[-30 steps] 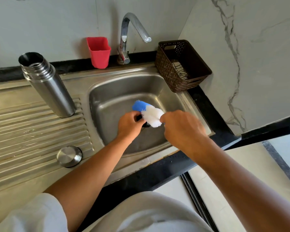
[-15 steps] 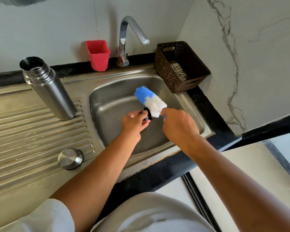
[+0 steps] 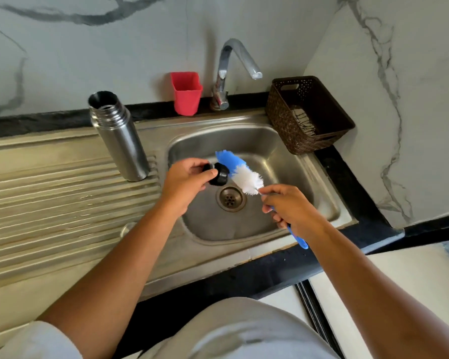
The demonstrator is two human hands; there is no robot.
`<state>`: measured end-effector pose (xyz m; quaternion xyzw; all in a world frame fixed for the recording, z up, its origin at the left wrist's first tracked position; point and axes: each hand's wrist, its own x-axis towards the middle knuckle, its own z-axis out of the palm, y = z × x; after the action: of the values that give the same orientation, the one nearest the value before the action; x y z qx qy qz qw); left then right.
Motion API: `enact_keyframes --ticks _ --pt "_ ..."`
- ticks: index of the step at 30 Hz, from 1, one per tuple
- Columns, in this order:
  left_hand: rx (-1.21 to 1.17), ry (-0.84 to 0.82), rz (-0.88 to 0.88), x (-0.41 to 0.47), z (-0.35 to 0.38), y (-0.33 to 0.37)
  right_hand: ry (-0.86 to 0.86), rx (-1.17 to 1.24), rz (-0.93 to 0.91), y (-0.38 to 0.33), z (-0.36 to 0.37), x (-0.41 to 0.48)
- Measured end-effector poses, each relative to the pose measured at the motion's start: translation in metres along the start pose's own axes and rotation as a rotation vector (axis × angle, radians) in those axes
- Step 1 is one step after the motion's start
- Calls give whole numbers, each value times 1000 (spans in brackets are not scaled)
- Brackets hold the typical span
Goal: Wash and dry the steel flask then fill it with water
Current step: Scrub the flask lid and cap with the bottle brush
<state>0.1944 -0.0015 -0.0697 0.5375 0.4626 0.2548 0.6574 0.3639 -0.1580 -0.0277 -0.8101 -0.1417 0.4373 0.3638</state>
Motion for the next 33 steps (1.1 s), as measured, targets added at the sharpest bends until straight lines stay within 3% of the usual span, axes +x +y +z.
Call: enact_keyframes --ticks 5,9,13,20,26,33 --pt "487 218 182 -21 -68 -5 -74 98 59 -9 31 8" --pt "664 370 223 -38 -98 -13 -121 135 118 -11 56 11" --pt "818 408 195 -40 -112 -26 -151 131 111 -10 68 9" --pt "855 429 164 -60 -115 -34 -156 112 87 -11 69 4" --pt "1028 338 -68 -104 -107 -56 -129 127 68 -13 76 2" --pt "963 414 85 -110 -89 -38 -156 106 41 -6 66 -10"
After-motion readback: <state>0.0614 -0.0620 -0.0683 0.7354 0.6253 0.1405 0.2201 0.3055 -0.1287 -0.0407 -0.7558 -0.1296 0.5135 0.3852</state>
